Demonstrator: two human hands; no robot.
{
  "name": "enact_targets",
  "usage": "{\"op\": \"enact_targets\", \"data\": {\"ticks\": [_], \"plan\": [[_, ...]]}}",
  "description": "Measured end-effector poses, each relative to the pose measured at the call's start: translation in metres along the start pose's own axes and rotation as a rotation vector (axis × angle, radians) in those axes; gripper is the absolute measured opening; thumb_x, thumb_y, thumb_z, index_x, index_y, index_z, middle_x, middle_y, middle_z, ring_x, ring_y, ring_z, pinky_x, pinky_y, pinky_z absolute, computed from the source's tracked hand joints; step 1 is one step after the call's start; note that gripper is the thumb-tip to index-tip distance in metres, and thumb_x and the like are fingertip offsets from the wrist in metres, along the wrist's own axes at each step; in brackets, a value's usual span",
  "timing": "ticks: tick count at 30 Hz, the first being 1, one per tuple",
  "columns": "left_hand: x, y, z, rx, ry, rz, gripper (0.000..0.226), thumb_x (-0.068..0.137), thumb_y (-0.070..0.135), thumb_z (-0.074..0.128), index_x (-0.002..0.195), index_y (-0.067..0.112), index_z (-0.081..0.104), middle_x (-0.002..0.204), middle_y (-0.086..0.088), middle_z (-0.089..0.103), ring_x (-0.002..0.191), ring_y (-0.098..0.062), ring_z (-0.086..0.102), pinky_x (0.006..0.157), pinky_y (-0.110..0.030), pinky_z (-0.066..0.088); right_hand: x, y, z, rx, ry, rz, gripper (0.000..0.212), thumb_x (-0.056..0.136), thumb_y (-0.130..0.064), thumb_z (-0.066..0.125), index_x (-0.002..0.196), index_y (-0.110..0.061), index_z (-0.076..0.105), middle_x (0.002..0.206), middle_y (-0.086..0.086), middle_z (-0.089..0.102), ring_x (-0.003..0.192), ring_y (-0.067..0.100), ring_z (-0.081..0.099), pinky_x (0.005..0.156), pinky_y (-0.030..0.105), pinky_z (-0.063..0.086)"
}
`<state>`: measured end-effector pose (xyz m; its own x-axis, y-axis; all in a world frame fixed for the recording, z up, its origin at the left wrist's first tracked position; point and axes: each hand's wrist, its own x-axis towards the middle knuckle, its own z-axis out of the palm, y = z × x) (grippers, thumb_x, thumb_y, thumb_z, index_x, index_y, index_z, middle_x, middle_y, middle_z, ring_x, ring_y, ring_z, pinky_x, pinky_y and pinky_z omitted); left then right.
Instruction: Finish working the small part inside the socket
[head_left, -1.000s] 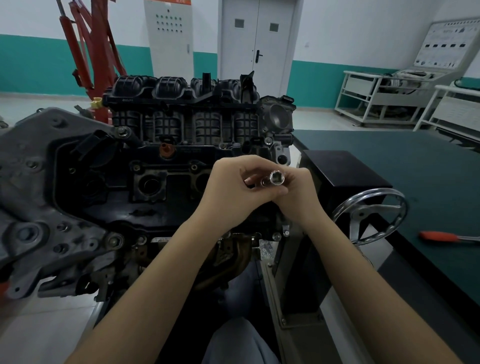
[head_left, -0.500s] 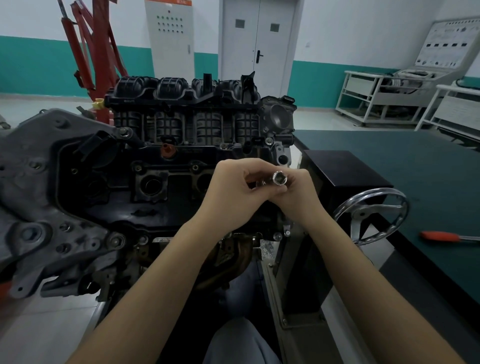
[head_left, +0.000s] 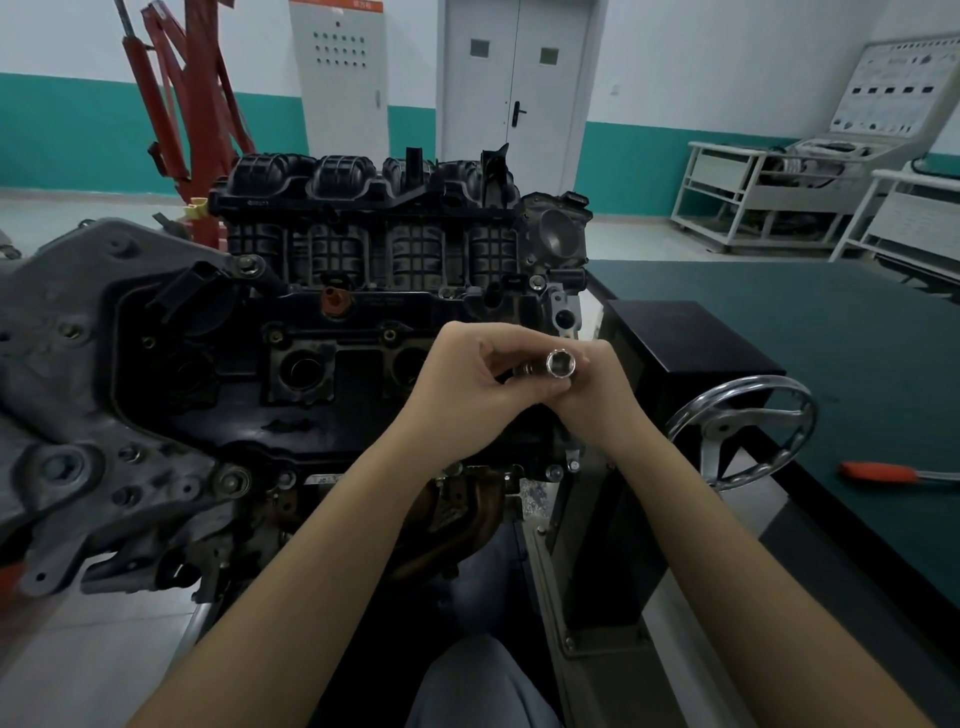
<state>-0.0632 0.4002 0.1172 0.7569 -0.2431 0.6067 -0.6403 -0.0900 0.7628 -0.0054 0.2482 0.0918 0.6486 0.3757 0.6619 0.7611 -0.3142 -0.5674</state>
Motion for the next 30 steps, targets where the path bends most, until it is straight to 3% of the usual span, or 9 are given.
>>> {"op": "enact_targets", "data": {"ticks": [3, 6, 9, 12, 15, 19, 24, 30], "plan": [[0.0006, 0.0015, 0.0021, 0.067, 0.031, -0.004, 0.025, 0.076, -0.005, 0.076, 0.097, 0.008, 0.074, 0.094, -0.007, 0.075, 0.094, -0.015, 0.071, 0.088, -0.033, 0.056, 0.0011, -0.0017, 0.0, 0.0, 0.023, -0.018, 0.036, 0.073, 0.017, 0.067, 0.094, -0.012, 0.069, 0.08, -0.02, 0.063, 0.076, -0.013, 0.062, 0.067, 0.005, 0.045], [0.0011, 0.0016, 0.0031, 0.148, 0.119, -0.004, 0.02, 0.072, 0.004, 0.082, 0.09, 0.008, 0.076, 0.087, -0.002, 0.075, 0.086, -0.011, 0.072, 0.083, -0.034, 0.058, 0.0018, -0.0026, -0.0001, 0.053, 0.011, -0.014, 0.021, 0.075, 0.011, 0.071, 0.093, 0.0, 0.072, 0.087, 0.001, 0.07, 0.083, 0.005, 0.068, 0.075, 0.014, 0.05], [0.0012, 0.0021, 0.001, 0.106, 0.052, -0.003, 0.02, 0.077, -0.001, 0.076, 0.095, 0.009, 0.075, 0.092, -0.004, 0.075, 0.091, -0.013, 0.072, 0.088, -0.037, 0.057, 0.0014, -0.0027, -0.0018, 0.008, 0.008, -0.023, 0.023, 0.077, 0.011, 0.07, 0.099, 0.002, 0.07, 0.09, 0.007, 0.07, 0.084, 0.018, 0.069, 0.074, 0.021, 0.053], [0.0005, 0.0016, 0.0002, 0.024, -0.017, 0.004, 0.026, 0.081, -0.008, 0.07, 0.102, 0.008, 0.072, 0.098, -0.011, 0.074, 0.099, -0.021, 0.07, 0.094, -0.042, 0.054, 0.0012, -0.0028, -0.0039, -0.044, 0.003, -0.034, 0.025, 0.076, 0.015, 0.065, 0.094, -0.002, 0.071, 0.08, -0.007, 0.066, 0.076, 0.0, 0.065, 0.066, 0.011, 0.048], [0.0008, -0.0005, 0.0027, 0.097, 0.048, 0.024, 0.024, 0.075, -0.002, 0.078, 0.096, 0.01, 0.074, 0.094, -0.006, 0.074, 0.093, -0.014, 0.071, 0.088, -0.032, 0.055, 0.0021, -0.0041, -0.0011, -0.036, 0.019, -0.031, 0.027, 0.075, 0.013, 0.069, 0.094, -0.007, 0.072, 0.083, -0.005, 0.068, 0.077, -0.002, 0.065, 0.069, 0.014, 0.05], [0.0007, -0.0025, 0.0049, 0.177, 0.169, 0.033, 0.02, 0.069, 0.005, 0.084, 0.086, 0.011, 0.076, 0.081, 0.004, 0.073, 0.08, -0.004, 0.069, 0.076, -0.019, 0.054, 0.0005, -0.005, 0.0012, 0.043, 0.026, -0.015, 0.021, 0.077, 0.009, 0.071, 0.097, 0.001, 0.072, 0.091, 0.008, 0.071, 0.084, 0.018, 0.069, 0.076, 0.025, 0.054], [0.0004, 0.0005, 0.0, 0.069, 0.06, 0.016, 0.022, 0.077, -0.004, 0.076, 0.095, 0.008, 0.075, 0.092, -0.005, 0.076, 0.091, -0.014, 0.072, 0.088, -0.034, 0.056, 0.0008, -0.0043, -0.0008, 0.032, 0.014, -0.015, 0.021, 0.077, 0.014, 0.068, 0.096, 0.004, 0.071, 0.086, 0.005, 0.068, 0.078, 0.016, 0.066, 0.07, 0.02, 0.053], [0.0018, 0.0009, 0.0009, 0.162, 0.165, 0.026, 0.024, 0.07, 0.002, 0.083, 0.088, 0.015, 0.076, 0.085, 0.001, 0.075, 0.084, -0.009, 0.071, 0.082, -0.032, 0.057, 0.0016, -0.0045, 0.0021, 0.103, 0.07, 0.006, 0.023, 0.075, 0.009, 0.073, 0.097, 0.004, 0.071, 0.092, 0.012, 0.072, 0.087, 0.016, 0.07, 0.079, 0.025, 0.054]]}}
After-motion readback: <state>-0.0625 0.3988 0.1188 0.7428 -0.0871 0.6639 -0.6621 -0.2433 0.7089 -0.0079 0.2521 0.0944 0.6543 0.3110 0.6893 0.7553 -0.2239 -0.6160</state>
